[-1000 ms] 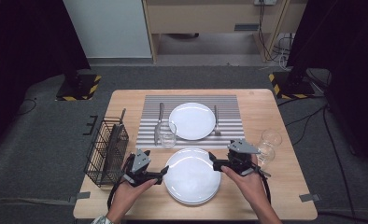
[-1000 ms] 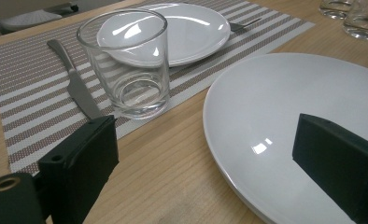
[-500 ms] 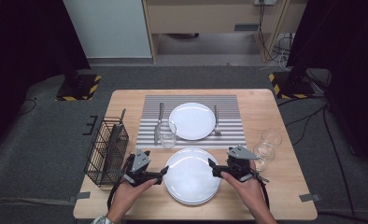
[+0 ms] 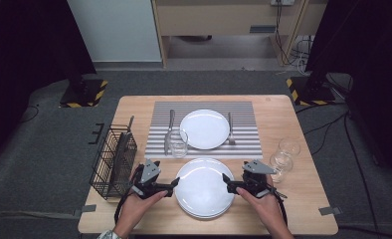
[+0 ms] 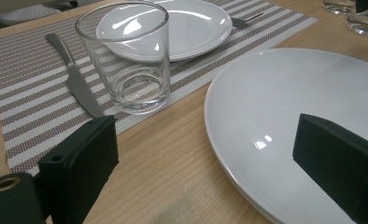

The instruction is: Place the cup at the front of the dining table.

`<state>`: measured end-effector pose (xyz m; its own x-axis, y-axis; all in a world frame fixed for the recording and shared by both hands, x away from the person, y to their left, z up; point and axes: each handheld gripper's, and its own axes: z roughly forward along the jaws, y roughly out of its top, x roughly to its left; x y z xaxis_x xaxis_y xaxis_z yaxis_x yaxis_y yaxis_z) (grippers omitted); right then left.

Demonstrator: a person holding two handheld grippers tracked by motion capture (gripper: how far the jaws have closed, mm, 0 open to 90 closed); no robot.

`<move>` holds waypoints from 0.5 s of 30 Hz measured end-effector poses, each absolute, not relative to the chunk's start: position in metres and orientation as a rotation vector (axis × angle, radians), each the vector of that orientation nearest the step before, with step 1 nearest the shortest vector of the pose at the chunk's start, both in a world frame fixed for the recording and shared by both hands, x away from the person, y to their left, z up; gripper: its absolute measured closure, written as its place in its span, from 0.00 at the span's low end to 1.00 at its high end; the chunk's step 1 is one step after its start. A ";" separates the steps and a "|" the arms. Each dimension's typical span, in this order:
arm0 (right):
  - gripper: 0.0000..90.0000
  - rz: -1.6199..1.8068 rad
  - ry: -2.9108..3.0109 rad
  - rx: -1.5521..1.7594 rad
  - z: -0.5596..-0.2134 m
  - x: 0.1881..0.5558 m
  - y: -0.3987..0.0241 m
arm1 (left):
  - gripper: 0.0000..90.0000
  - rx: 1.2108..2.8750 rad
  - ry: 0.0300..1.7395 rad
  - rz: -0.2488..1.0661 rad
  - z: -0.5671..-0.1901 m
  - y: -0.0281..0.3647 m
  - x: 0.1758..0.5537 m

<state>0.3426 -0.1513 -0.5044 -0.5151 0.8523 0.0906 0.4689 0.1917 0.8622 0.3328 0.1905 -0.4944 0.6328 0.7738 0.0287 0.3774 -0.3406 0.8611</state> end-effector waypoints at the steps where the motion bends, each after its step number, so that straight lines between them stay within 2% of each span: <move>1: 0.06 1.261 2.064 1.236 -0.505 0.342 -0.152 | 0.07 1.954 0.906 0.555 -0.494 0.191 0.333; 15: 0.06 1.241 2.076 1.251 -0.513 0.336 -0.161 | 0.07 1.965 0.912 0.545 -0.495 0.191 0.334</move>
